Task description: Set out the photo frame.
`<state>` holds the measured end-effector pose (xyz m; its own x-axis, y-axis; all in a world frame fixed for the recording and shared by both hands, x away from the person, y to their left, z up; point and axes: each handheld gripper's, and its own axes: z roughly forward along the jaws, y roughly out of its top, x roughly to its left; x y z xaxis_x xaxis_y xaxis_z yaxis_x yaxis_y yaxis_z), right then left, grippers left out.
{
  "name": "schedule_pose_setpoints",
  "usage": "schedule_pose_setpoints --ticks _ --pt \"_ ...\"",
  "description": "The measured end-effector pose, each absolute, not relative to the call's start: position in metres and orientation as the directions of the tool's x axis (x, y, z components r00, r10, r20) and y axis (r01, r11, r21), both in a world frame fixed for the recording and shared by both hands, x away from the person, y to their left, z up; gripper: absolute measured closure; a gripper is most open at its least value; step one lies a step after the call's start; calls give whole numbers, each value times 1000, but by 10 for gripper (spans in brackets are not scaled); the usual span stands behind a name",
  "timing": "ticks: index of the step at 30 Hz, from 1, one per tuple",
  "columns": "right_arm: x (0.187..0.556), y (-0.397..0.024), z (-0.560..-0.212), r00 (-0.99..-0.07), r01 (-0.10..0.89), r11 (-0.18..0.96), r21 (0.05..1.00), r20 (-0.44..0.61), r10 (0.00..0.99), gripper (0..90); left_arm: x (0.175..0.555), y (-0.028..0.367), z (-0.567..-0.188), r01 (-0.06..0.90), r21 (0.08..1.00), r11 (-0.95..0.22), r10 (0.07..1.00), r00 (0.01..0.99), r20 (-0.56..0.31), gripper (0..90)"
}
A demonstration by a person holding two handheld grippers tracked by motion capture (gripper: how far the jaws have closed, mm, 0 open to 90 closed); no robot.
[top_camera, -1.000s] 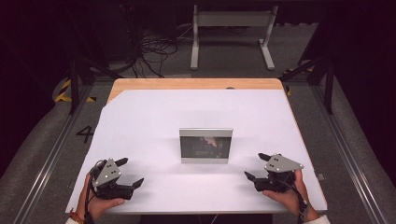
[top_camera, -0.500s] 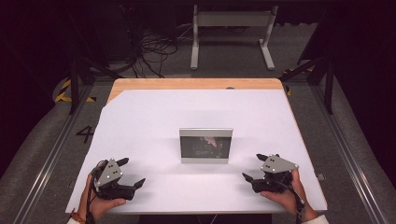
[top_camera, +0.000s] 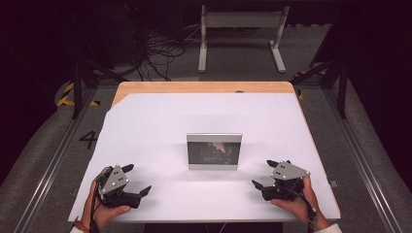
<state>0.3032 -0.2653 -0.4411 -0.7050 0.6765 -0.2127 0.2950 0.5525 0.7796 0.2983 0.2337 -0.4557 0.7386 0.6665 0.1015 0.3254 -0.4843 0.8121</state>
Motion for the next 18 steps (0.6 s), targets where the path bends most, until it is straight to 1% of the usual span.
schedule_pose_setpoints --ticks 18 --pt "304 -266 -441 -704 292 557 778 -218 675 163 300 231 -457 319 804 -502 653 749 110 67"
